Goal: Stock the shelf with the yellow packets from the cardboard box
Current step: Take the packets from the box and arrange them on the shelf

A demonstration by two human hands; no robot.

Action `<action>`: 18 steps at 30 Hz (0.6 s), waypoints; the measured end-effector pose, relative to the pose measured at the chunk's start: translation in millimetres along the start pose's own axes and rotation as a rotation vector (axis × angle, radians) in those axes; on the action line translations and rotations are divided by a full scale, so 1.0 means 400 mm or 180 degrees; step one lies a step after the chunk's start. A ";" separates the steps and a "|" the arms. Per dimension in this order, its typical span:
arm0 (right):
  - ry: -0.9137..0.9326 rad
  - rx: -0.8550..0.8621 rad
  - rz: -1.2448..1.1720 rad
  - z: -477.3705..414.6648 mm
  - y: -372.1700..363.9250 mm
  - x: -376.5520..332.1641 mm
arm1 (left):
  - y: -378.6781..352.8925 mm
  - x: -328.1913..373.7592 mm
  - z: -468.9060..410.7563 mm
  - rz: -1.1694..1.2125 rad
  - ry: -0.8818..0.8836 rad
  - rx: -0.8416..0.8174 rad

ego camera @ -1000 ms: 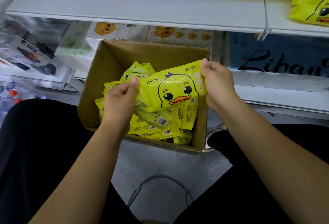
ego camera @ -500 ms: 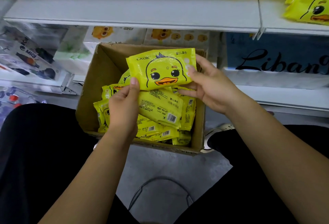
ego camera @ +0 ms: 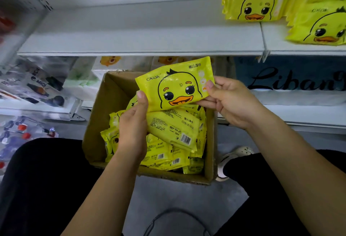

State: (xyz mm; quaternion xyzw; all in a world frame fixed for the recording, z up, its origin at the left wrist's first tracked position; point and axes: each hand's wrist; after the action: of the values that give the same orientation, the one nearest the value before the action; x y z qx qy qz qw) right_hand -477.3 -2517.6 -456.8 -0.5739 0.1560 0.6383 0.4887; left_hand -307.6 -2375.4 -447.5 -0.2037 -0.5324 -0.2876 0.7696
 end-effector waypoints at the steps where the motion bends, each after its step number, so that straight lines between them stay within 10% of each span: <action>1: -0.0008 0.0013 -0.0011 -0.003 0.004 -0.004 | -0.011 0.007 -0.005 -0.0103 0.0012 -0.0092; 12: 0.0128 0.0254 0.1502 -0.030 0.090 -0.050 | -0.173 0.061 -0.063 0.0550 0.0075 -0.0263; 18: -0.0098 0.0964 0.0515 -0.068 0.127 -0.085 | -0.276 0.094 -0.112 0.0560 0.0080 -0.0404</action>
State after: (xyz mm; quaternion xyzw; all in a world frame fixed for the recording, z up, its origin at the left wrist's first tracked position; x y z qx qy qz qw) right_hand -507.0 -2577.6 -453.2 -0.4695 0.2885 0.6534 0.5190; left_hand -338.9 -2494.8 -427.3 -0.2944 -0.4834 -0.2546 0.7841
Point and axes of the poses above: each hand's wrist, its own z-axis away from the middle knuckle, its own y-axis out of the back of the hand, x = y × z, and after that the axes turned 4 degrees about x, right-handed
